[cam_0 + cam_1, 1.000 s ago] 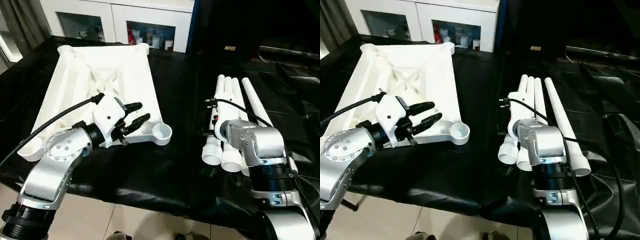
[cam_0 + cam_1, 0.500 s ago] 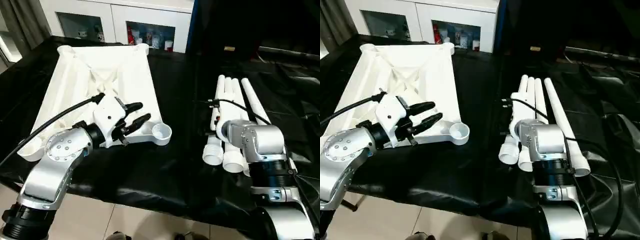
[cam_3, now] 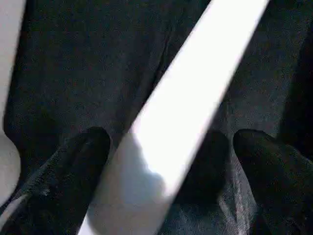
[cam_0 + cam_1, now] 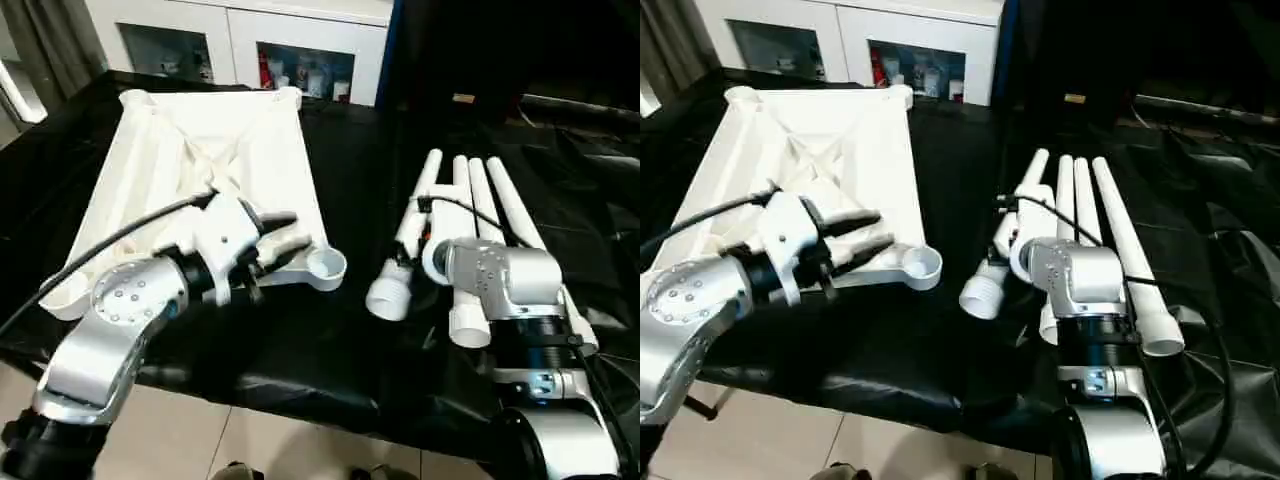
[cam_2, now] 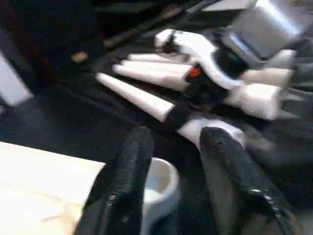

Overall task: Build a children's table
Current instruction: Pick table leg

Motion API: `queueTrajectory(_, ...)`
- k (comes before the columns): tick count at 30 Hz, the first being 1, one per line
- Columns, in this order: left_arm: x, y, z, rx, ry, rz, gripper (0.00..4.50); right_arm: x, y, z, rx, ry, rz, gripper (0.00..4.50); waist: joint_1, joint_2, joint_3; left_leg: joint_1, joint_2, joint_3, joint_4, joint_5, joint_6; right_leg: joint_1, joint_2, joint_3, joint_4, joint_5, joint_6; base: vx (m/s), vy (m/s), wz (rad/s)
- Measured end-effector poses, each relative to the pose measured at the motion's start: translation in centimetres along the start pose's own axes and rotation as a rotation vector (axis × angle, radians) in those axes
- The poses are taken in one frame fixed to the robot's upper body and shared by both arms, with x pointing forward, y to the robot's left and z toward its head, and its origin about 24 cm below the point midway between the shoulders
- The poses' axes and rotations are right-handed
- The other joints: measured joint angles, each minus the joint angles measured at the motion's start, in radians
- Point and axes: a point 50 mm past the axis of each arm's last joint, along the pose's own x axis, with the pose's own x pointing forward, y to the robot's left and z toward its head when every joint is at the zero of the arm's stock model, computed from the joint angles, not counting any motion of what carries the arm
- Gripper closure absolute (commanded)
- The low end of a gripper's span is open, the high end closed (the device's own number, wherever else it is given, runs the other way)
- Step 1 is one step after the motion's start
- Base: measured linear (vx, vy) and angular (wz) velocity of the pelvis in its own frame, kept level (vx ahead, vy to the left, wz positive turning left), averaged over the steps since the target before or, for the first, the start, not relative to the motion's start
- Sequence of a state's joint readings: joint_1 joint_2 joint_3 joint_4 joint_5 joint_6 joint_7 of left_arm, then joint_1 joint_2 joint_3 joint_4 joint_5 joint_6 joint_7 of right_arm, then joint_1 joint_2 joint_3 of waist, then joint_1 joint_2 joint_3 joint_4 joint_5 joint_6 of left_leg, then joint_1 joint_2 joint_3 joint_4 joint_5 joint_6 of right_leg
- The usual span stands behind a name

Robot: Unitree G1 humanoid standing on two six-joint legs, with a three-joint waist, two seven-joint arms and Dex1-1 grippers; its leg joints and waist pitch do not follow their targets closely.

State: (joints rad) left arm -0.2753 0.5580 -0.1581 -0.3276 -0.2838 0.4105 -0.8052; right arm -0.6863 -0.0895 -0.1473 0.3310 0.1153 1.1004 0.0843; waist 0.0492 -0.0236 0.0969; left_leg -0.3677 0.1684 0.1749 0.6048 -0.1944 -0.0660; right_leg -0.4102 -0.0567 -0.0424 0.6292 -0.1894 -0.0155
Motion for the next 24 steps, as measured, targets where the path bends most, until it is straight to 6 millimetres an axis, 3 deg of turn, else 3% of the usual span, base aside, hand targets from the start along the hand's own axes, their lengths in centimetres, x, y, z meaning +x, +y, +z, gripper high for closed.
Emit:
queueTrajectory(3,-0.1,-0.4,-0.5,-0.020,0.043,-0.038,2.07,0.4,-0.1,-0.5,0.010,0.029,-0.002,0.36,0.003,0.000,0.000,0.000,0.000,0.000,0.000,0.000,0.000,0.000,0.000,0.000,0.001,0.000,0.000,0.000,0.000,0.00)
queueTrajectory(5,-0.2,-0.5,-0.7,-0.026,0.050,-0.043,1.87,0.4,0.0,-0.6,0.016,0.030,0.002,0.71,0.003,-0.001,0.000,0.000,0.000,0.000,0.000,0.000,0.000,0.000,0.000,0.000,0.001,0.000,0.000,0.000,0.000,0.00)
queueTrajectory(9,-0.2,-0.4,-0.7,-0.020,0.058,-0.040,1.57,0.6,-0.1,-0.7,0.029,0.028,0.008,0.88,0.003,-0.003,-0.002,0.000,0.000,0.000,0.000,0.000,0.000,0.000,0.000,0.000,0.001,0.000,0.000,0.000,0.000,0.00)
queueTrajectory(10,-0.3,-0.4,-0.7,-0.020,0.061,-0.040,1.42,0.6,-0.1,-0.7,0.031,0.029,0.010,1.14,0.003,-0.004,-0.003,0.001,0.000,0.000,0.000,0.000,-0.001,0.000,0.000,0.000,0.001,0.000,0.000,0.000,0.000,0.00)
queueTrajectory(16,-0.3,-0.5,-0.4,-0.011,0.056,-0.035,0.90,0.8,-0.2,-0.5,0.043,0.038,0.010,1.61,0.004,-0.007,-0.004,0.001,0.000,0.000,0.000,0.000,-0.001,0.000,0.000,0.000,0.002,0.000,0.000,0.000,0.000,0.00)
queueTrajectory(19,-0.3,-0.1,-0.5,0.013,0.076,0.027,0.72,0.8,-0.5,-0.4,0.069,0.039,0.011,1.73,0.004,-0.008,-0.004,0.001,0.000,0.000,0.000,0.000,-0.001,0.000,0.000,0.000,0.002,0.000,-0.001,0.000,0.000,0.00)
queueTrajectory(21,-0.3,0.3,-0.6,0.030,0.096,0.068,0.37,0.9,-0.6,-0.4,0.081,0.034,0.012,2.07,0.004,-0.008,-0.004,0.000,0.000,0.000,0.000,0.001,-0.001,0.000,0.000,0.000,0.002,0.000,0.000,0.000,0.000,0.00)
queueTrajectory(24,-0.3,0.6,-0.6,0.034,0.104,0.090,0.29,0.9,-0.6,-0.4,0.085,0.029,0.014,2.16,0.004,-0.009,-0.004,0.000,0.000,0.000,0.000,0.001,-0.001,0.000,0.000,0.000,0.002,0.000,0.000,0.000,0.000,0.00)
